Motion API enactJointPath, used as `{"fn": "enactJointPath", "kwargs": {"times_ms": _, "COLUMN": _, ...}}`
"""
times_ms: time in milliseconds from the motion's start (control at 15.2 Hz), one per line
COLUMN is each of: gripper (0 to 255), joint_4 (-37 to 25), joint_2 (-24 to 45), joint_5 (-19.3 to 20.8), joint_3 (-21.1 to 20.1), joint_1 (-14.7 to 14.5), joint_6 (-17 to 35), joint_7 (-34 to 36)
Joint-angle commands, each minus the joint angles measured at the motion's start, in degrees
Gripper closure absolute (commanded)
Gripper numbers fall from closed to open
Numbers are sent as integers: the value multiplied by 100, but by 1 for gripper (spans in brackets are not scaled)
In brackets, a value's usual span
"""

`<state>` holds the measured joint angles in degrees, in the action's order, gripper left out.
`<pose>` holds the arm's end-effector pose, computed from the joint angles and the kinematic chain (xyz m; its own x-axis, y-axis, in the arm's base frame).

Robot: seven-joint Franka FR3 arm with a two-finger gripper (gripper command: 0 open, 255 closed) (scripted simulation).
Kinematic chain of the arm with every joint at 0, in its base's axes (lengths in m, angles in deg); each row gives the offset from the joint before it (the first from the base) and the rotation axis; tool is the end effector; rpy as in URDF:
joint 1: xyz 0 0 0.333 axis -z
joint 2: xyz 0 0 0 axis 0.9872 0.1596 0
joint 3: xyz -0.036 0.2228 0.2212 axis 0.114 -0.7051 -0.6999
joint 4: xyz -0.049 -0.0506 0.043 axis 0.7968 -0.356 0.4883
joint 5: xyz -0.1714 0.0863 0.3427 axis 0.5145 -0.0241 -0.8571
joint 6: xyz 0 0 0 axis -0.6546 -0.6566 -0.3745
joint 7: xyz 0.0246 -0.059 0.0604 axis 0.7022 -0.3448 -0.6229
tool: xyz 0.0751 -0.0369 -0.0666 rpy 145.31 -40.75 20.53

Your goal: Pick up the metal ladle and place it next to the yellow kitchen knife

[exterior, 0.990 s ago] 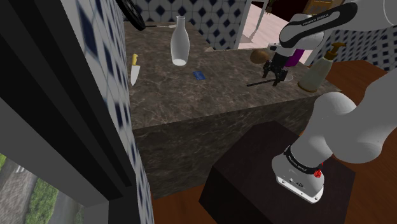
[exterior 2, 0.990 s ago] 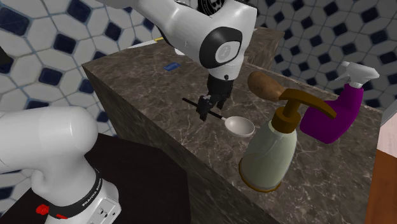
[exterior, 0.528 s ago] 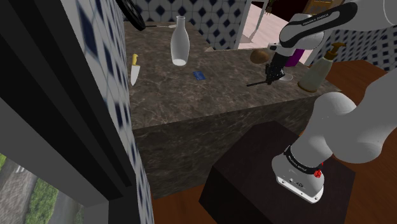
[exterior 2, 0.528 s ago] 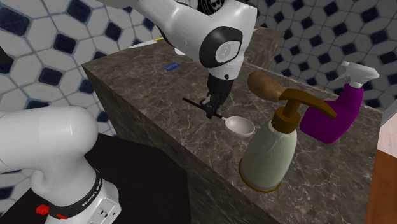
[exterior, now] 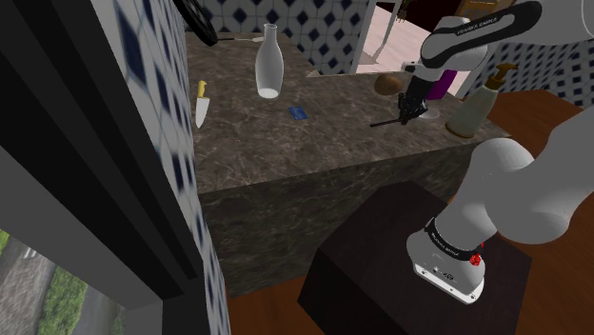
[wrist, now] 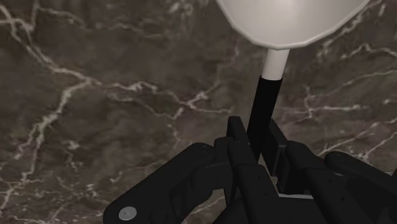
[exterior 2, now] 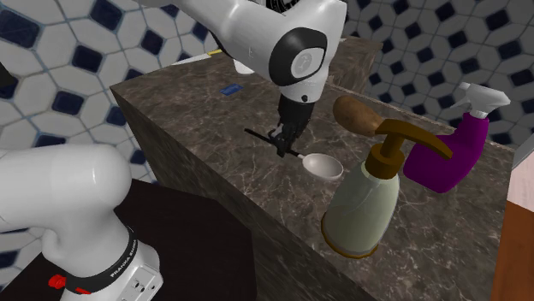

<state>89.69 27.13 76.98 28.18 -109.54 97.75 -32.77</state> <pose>0.3377 -0.3205 0.3448 0.4503 0.8859 0.1109 0.8922 -0.4417 -0.0942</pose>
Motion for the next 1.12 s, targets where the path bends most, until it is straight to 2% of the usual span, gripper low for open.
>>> {"fn": "enactJointPath", "kwargs": {"times_ms": 0, "gripper": 255, "joint_4": -79, "joint_2": -105, "joint_5": 63, "joint_3": -147, "joint_1": 117, "joint_6": -171, "joint_7": 56}}
{"fn": "enactJointPath", "kwargs": {"times_ms": 462, "gripper": 255, "joint_4": -363, "joint_2": -478, "joint_5": 227, "joint_3": -672, "joint_1": 461, "joint_6": -793, "joint_7": 264}}
{"fn": "enactJointPath", "kwargs": {"times_ms": 1056, "gripper": 255, "joint_4": -806, "joint_2": -795, "joint_5": 279, "joint_3": -1152, "joint_1": 686, "joint_6": -1547, "joint_7": 418}}
